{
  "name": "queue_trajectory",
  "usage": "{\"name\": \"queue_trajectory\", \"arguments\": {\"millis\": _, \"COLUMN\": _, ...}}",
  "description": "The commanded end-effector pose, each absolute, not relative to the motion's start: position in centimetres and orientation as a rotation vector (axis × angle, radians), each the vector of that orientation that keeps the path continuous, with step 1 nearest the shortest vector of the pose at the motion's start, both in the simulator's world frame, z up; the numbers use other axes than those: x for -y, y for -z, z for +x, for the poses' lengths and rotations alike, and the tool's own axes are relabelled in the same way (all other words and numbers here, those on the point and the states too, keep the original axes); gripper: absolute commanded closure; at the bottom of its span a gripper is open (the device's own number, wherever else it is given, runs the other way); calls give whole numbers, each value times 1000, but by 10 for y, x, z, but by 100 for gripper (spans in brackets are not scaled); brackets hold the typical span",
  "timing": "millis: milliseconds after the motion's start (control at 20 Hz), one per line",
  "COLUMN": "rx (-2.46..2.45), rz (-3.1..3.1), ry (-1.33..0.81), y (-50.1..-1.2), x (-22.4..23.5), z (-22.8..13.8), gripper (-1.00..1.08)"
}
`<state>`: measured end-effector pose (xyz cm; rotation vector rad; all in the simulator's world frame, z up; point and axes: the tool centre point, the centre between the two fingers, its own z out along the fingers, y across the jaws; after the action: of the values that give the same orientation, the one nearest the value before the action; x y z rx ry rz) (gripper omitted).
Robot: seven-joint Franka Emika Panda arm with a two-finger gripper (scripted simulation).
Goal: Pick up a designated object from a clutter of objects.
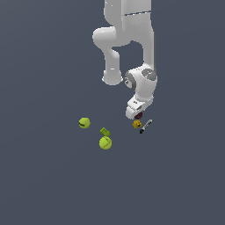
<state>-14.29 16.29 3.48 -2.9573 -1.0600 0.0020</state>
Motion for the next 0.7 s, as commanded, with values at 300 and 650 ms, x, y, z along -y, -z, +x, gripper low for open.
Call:
{"name": "queue_trajectory", "arguments": {"millis": 300, "rx": 1060, "rz": -2957, "ry": -1, "y": -28, "x": -163, "z": -142, "gripper": 108}}
{"name": "queue_trajectory", "arguments": {"millis": 650, "rx": 1060, "rz": -2957, "ry": -1, "y": -28, "x": -163, "z": -142, "gripper": 108}}
